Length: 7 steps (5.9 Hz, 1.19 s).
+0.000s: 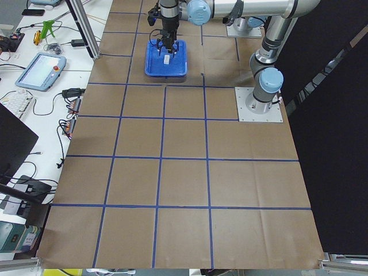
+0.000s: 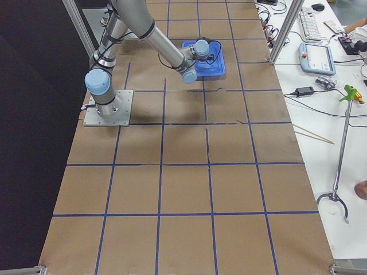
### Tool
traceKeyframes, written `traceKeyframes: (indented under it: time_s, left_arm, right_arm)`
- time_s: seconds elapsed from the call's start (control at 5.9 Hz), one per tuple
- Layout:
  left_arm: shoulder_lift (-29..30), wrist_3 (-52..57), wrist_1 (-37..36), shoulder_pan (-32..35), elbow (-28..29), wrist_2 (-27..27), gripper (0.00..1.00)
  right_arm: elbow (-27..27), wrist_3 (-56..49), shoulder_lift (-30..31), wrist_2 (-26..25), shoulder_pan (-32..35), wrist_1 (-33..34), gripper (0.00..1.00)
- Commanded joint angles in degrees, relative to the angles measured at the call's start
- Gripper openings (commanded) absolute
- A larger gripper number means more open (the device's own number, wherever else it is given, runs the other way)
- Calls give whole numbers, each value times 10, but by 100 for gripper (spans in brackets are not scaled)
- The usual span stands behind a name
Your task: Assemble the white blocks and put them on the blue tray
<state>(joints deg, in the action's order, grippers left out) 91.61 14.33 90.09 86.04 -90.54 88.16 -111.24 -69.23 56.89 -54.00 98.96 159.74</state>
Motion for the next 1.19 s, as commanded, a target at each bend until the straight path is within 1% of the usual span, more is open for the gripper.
traceKeyframes:
  time_s: [0.0, 0.17, 0.34, 0.51, 0.68, 0.85, 1.02]
  left_arm:
    - [0, 0, 0, 0, -2, -1, 99]
    - [0, 0, 1, -1, -4, -1, 99]
    - [0, 0, 1, -1, -5, -1, 99]
    - [0, 0, 1, -1, -5, -1, 99]
    - [0, -1, 1, -1, -6, -1, 99]
    - [0, 0, 1, -1, -6, -1, 99]
    - [0, -1, 1, -1, -6, -1, 99]
  right_arm:
    - [15, 41, 9, -1, 0, -6, 100]
    - [20, 49, 37, -6, -2, -60, 100]
    - [41, 52, 69, -9, -3, -145, 100]
    - [71, 53, 94, -42, -10, -239, 100]
    - [91, 71, 128, -83, -14, -312, 100]
    - [102, 87, 158, -136, -18, -364, 100]
    - [108, 153, 183, -183, -40, -379, 100]
